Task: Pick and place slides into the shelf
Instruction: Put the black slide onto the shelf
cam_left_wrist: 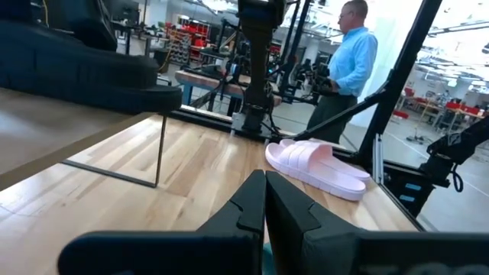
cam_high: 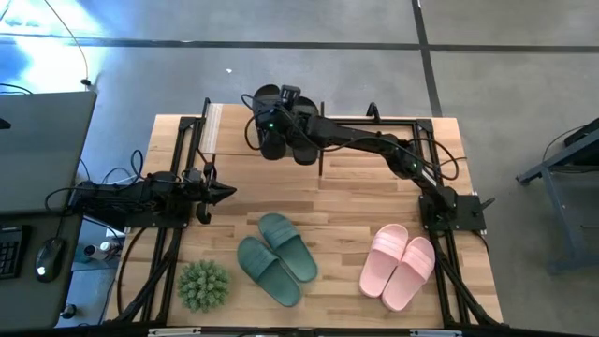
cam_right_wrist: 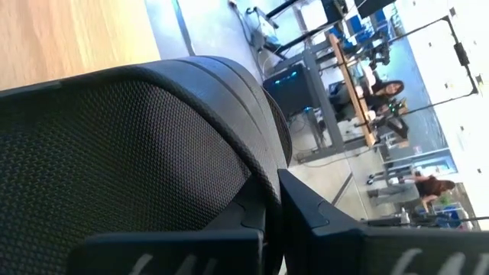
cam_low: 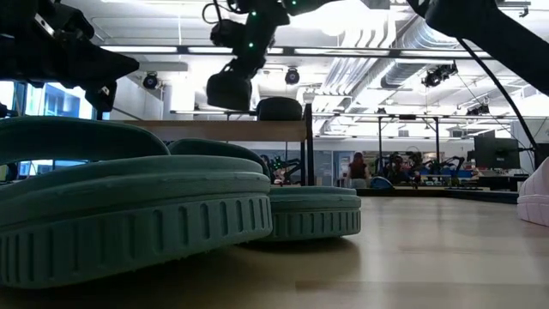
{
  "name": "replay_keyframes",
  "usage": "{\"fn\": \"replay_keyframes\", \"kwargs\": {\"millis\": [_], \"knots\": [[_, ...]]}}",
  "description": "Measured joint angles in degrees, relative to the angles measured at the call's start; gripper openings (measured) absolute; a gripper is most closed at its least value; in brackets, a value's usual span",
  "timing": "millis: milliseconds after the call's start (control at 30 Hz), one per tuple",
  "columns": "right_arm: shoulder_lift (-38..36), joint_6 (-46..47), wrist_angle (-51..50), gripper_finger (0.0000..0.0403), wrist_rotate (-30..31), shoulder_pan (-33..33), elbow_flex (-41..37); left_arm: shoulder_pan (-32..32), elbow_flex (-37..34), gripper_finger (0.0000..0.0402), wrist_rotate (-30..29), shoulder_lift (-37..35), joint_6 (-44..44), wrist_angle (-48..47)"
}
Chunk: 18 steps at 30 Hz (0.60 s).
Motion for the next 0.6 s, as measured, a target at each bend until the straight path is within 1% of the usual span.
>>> {"fn": "replay_keyframes", "kwargs": {"millis": [300, 400, 600], "knots": [[0.0, 5.7, -4.4, 0.0, -1.2, -1.3, 0.0, 0.0, 0.0, 0.0001, 0.0, 0.0, 0.0, 0.0], [0.0, 6.8, -5.2, 0.0, -3.2, -2.0, 0.0, 0.0, 0.0, 0.0001, 0.0, 0.0, 0.0, 0.0], [1.1, 7.1, -6.7, 0.0, -1.6, -1.7, 0.0, 0.0, 0.0, 0.0001, 0.0, 0.0, 0.0, 0.0]]}}
